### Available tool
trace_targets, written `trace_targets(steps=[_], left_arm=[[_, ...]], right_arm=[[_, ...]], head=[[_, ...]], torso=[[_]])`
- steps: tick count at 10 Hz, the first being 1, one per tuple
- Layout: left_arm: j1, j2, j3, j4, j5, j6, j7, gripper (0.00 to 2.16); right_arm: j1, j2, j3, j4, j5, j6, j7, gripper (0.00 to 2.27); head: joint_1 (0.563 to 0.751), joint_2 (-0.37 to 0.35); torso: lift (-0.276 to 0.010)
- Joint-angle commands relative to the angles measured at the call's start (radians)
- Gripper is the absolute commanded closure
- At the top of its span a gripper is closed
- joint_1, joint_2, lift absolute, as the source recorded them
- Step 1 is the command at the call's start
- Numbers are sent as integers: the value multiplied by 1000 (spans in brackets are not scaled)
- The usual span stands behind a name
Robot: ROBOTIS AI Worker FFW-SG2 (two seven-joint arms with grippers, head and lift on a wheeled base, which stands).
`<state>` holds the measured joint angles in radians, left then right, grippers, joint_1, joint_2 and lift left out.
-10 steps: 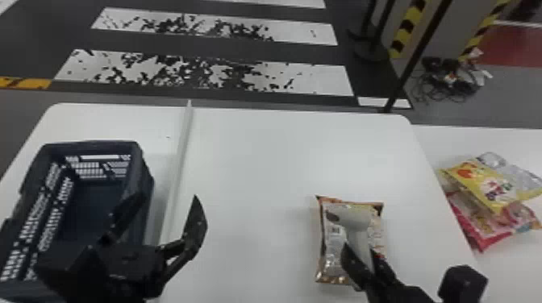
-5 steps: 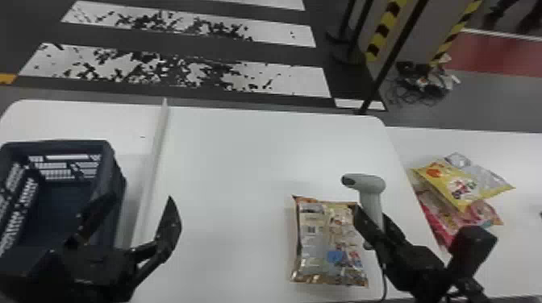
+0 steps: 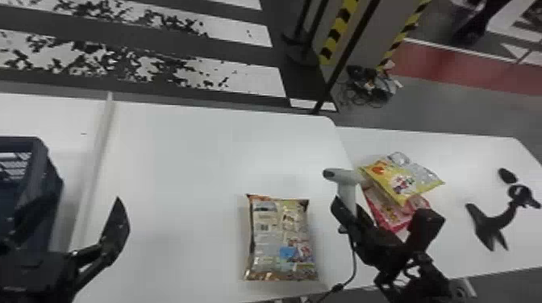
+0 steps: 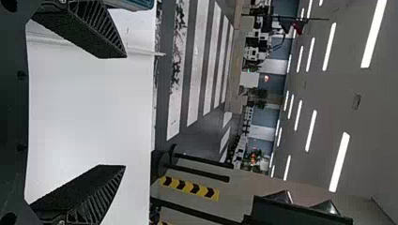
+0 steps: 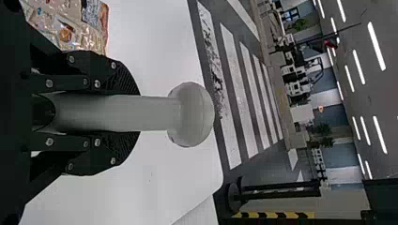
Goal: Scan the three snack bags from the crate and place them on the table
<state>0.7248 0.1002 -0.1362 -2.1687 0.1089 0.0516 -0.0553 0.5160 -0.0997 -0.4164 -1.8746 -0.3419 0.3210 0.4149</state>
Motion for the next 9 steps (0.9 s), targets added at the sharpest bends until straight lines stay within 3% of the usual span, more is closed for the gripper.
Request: trace_targets(steps=[1, 6, 9], left_arm=[[-2, 3, 0, 3, -3, 3, -1, 22], [-2, 1, -20, 1, -15, 18, 0, 22], [-4, 3, -20, 0, -15, 28, 0, 22]], right_arm=[[-50, -28, -4, 78, 21, -6, 15, 2243], [-255, -110, -2, 390, 101, -3, 38, 2243], [-327, -138, -2, 511, 139, -9, 58, 2236]], head=[[695, -340], [695, -350], [695, -350]], torso=[[-62], [-62], [-62]])
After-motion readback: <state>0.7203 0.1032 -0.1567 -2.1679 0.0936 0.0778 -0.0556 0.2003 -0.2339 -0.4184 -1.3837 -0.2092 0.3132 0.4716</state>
